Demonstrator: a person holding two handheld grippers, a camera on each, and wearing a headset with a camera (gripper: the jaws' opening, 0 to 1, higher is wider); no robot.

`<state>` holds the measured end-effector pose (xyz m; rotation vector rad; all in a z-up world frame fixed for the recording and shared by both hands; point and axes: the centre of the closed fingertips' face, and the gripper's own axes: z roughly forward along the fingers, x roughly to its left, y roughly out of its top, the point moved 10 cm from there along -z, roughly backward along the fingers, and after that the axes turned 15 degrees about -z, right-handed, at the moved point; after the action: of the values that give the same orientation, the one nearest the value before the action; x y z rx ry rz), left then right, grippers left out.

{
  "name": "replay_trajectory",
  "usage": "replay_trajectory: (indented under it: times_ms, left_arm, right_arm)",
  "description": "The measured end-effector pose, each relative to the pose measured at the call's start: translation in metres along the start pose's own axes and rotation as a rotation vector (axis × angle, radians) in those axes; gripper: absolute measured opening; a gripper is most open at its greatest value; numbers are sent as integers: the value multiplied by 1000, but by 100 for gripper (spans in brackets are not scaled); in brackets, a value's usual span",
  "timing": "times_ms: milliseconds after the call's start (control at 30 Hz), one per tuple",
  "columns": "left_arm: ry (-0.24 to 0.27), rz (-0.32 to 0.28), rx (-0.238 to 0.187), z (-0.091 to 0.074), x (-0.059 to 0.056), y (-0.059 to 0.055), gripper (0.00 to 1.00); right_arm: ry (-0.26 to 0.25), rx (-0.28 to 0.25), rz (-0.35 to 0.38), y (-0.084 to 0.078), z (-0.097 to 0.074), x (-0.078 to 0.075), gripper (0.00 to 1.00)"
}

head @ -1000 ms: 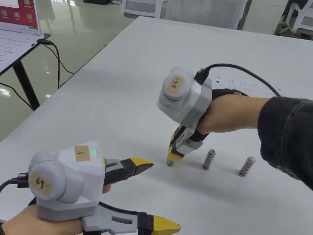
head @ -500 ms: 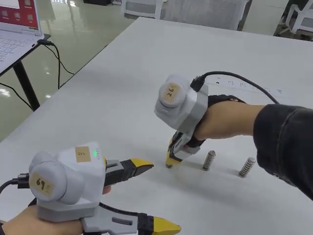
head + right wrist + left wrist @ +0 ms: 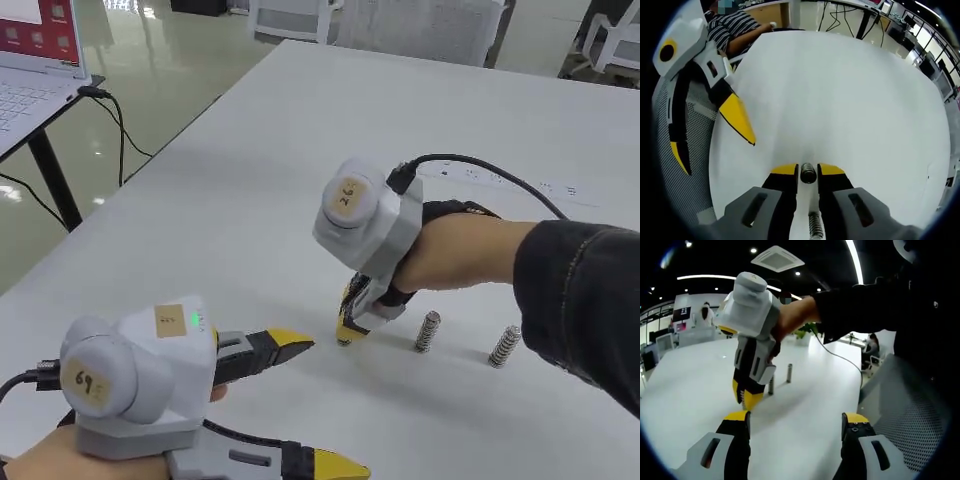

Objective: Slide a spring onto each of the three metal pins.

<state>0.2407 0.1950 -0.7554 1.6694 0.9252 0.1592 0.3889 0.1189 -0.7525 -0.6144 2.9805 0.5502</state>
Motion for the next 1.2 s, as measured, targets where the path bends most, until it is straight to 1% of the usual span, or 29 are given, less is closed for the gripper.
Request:
replay_trajectory:
  times_ms: [67,233,400,500,867,967,1067,1200]
  left_arm:
    - [0,-1,1,0,0,0,70]
    - [0,0,2,0,0,0,70]
    - [1,1,1,1,0,0,71]
    - [0,0,2,1,0,0,71]
    - [5,-3,-2,0,2,0,71]
    - [7,-4,-2,0,2,0,71]
    - [10,-4,-2,0,3,0,71]
    - [15,-7,-5,1,3,0,71]
  right_arm:
    - [-2,6,-9,-1,0,1,14]
    - [-11,-5,-7,-2,-2,1,18]
    - [-20,-15,-2,-5,-4,1,26]
    - [-24,-13,3,-8,-6,1,28]
    - [-41,-40,47,-24,-15,5,38]
    - [-39,-44,64,-30,-17,6,39]
    - [-58,-53,81,-37,-19,7,43]
    - [-76,-77,105,-44,-25,8,46]
